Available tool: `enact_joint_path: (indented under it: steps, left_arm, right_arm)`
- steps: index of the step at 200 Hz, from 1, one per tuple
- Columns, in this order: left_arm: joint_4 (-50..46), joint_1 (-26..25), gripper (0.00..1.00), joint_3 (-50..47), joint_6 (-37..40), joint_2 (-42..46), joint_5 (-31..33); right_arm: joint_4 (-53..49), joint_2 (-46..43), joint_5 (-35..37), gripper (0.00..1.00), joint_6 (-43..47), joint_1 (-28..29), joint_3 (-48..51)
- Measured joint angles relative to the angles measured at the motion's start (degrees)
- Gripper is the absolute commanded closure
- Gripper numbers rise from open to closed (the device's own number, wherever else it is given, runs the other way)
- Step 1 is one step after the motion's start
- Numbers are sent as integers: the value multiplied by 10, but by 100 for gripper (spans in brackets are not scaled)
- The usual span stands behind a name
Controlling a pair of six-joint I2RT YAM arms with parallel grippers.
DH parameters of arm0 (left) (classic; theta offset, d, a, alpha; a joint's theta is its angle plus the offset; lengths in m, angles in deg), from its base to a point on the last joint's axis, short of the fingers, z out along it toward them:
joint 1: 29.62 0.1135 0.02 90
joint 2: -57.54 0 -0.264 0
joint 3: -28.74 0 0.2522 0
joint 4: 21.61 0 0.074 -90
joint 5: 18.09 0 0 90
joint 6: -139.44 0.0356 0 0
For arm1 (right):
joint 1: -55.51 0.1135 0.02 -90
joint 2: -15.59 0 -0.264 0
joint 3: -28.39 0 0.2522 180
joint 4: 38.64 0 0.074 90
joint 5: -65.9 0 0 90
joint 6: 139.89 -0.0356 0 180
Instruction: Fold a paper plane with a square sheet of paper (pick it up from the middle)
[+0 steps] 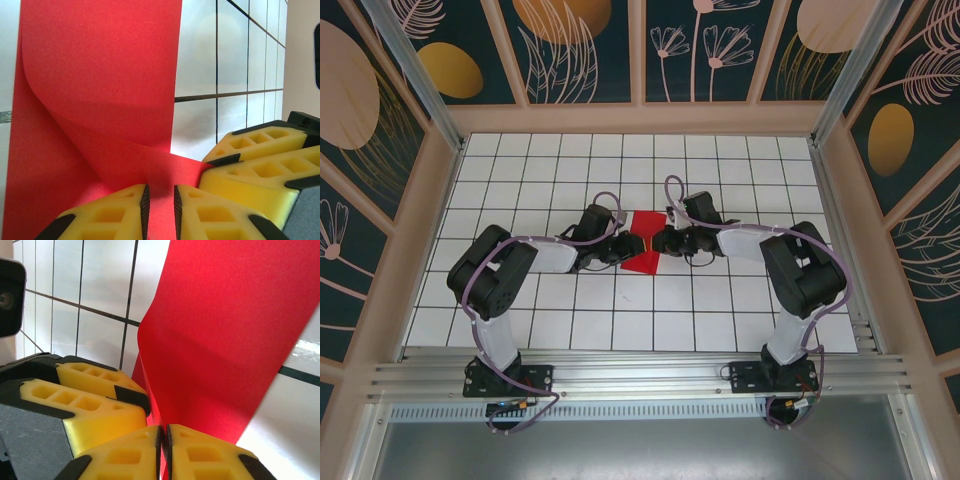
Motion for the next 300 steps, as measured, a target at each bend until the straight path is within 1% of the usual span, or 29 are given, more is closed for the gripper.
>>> enact_joint_path:
  steps: [16, 52, 106, 144, 202, 232, 300]
  left_arm:
    - [0, 0, 75, 0, 0, 0, 0]
    - [0, 0, 71, 1, 2, 0, -1]
    - [0, 0, 69, 7, 6, 0, -3]
    - [-4, 0, 68, 8, 9, 0, -3]
    - [-31, 0, 71, 19, 23, -13, 0]
    - [-48, 0, 75, 19, 30, -20, 5]
    - [-59, 0, 79, 21, 46, -20, 11]
  right_arm:
    - [-7, 0, 5, 92, 4, 0, -5]
    - [-11, 12, 23, 94, 15, 0, -20]
    - [-28, 28, 52, 94, 23, 0, -29]
    - [-36, 33, 70, 94, 30, 0, -37]
    - [-40, 48, 83, 94, 34, 0, -45]
    - [-40, 49, 89, 94, 34, 0, -50]
    - [-43, 62, 94, 94, 43, 0, -64]
